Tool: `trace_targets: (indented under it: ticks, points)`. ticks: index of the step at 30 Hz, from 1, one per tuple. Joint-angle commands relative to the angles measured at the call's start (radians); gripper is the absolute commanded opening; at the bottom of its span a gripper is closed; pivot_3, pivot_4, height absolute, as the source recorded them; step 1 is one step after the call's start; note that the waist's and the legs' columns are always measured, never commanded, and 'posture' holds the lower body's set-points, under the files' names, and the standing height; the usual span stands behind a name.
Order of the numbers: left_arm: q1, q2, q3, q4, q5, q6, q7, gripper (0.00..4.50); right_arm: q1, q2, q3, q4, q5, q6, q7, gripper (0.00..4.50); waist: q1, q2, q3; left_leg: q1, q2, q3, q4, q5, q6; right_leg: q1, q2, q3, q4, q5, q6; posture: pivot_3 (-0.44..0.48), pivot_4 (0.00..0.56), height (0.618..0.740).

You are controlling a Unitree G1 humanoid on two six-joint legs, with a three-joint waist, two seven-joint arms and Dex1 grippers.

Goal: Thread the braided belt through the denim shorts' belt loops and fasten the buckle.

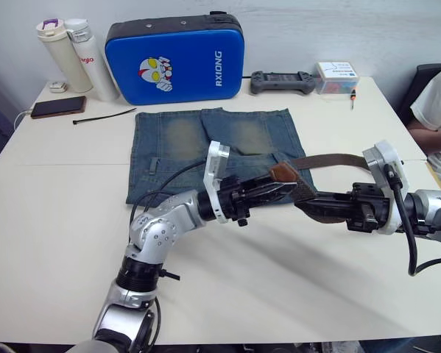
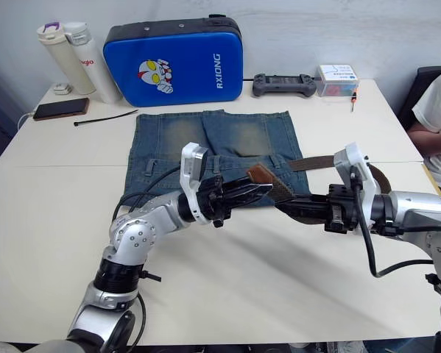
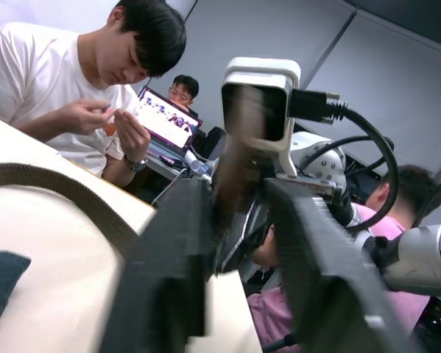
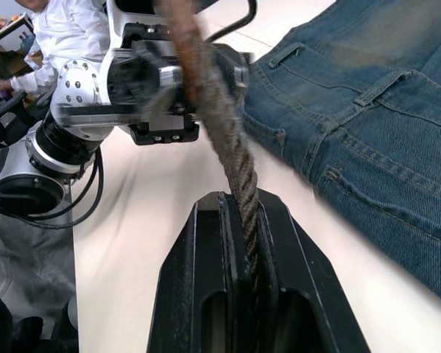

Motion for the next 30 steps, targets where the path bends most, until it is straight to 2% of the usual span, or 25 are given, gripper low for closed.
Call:
trace_targets:
  ticks: [1,6,9,10,11,15,17,19,22,24,27,30]
  points:
    - [-0.041,-0.033,-0.024,0.020,-0.032,0.019,-0.092,0.01,0.018,0.005,-0.054,-0.021,0.034,0.015,-0.069,0.00,0.002,0.000,0.000,0.000,0.000,0.000,0.000,0.000,0.000,0.000,0.000,0.000,0.000,0.000,0.000,0.000,0.150,0.740]
    - [-0.123,-0.087,-0.004,0.156,0.019,-0.010,-0.103,0.00,0.081,0.011,-0.214,0.008,0.089,0.017,-0.168,2.11,0.018,0.000,0.000,-0.005,0.000,-0.001,0.003,0.000,0.000,-0.002,0.000,-0.001,0.000,0.001,0.002,0.000,0.150,0.740]
    - [-0.189,-0.131,0.047,0.244,0.035,-0.035,-0.047,0.00,0.125,0.045,-0.356,0.025,0.174,0.004,-0.257,3.53,0.021,0.000,0.000,-0.007,0.000,-0.002,0.004,0.000,0.001,-0.002,0.000,-0.002,-0.001,0.002,0.003,0.000,0.150,0.740]
    - [-0.219,-0.152,0.076,0.283,0.030,-0.036,-0.016,0.00,0.129,0.066,-0.415,0.030,0.207,-0.013,-0.310,4.09,0.022,0.000,0.000,-0.007,0.000,-0.002,0.004,0.000,0.001,-0.002,0.000,-0.002,-0.001,0.002,0.003,0.000,0.150,0.740]
    - [-0.250,-0.176,0.107,0.318,0.018,-0.037,0.017,0.00,0.121,0.091,-0.464,0.032,0.269,-0.037,-0.383,4.45,0.022,-0.001,0.001,-0.008,0.000,-0.002,0.004,0.000,0.001,-0.002,0.000,-0.002,0.000,0.002,0.004,0.000,0.150,0.740]
    - [-0.356,-0.266,0.231,0.432,-0.032,-0.029,0.154,0.00,0.122,0.167,-0.531,-0.035,0.547,-0.137,-0.648,4.45,0.020,-0.002,0.001,-0.008,-0.001,-0.002,0.005,0.000,0.002,-0.002,0.000,-0.002,-0.002,0.002,0.004,0.000,0.150,0.740]
    - [-0.405,-0.308,0.284,0.490,-0.049,-0.029,0.221,0.00,0.165,0.208,-0.500,-0.118,0.715,-0.209,-0.768,4.45,0.014,-0.002,0.001,-0.008,-0.001,-0.001,0.004,0.000,0.002,-0.002,0.000,-0.001,-0.002,0.002,0.005,0.000,0.150,0.740]
    - [-0.443,-0.341,0.325,0.539,-0.071,-0.036,0.279,0.00,0.225,0.266,-0.441,-0.221,0.794,-0.266,-0.834,4.45,0.011,-0.002,0.001,-0.007,0.000,-0.001,0.003,0.000,0.002,-0.002,0.001,-0.001,-0.002,0.002,0.005,0.000,0.150,0.740]
    - [-0.473,-0.360,0.331,0.570,-0.077,-0.016,0.306,0.00,0.274,0.414,-0.293,-0.312,0.759,-0.370,-0.946,4.45,0.010,-0.004,0.002,-0.007,0.000,-0.001,0.003,0.001,0.001,-0.003,0.001,-0.001,-0.002,0.002,0.005,0.000,0.150,0.740]
    - [-0.481,-0.374,0.344,0.571,-0.098,-0.005,0.321,0.00,0.289,0.485,-0.199,-0.344,0.720,-0.405,-0.972,4.45,0.011,-0.004,0.002,-0.008,0.000,-0.001,0.004,0.001,0.000,-0.003,0.001,-0.001,-0.002,0.003,0.006,0.000,0.150,0.740]
    - [-0.476,-0.378,0.346,0.534,-0.136,0.024,0.334,0.00,0.279,0.613,-0.038,-0.318,0.615,-0.456,-1.031,4.45,0.011,-0.004,0.002,-0.008,-0.001,-0.001,0.004,0.001,0.001,-0.003,0.000,-0.001,0.000,0.003,0.007,0.000,0.150,0.740]
    - [-0.463,-0.376,0.353,0.498,-0.190,0.065,0.353,0.00,0.249,0.688,0.065,-0.298,0.545,-0.490,-1.047,4.45,0.011,-0.004,0.002,-0.009,-0.001,-0.002,0.003,0.001,0.000,-0.005,0.000,0.000,0.001,0.003,0.007,0.000,0.150,0.740]
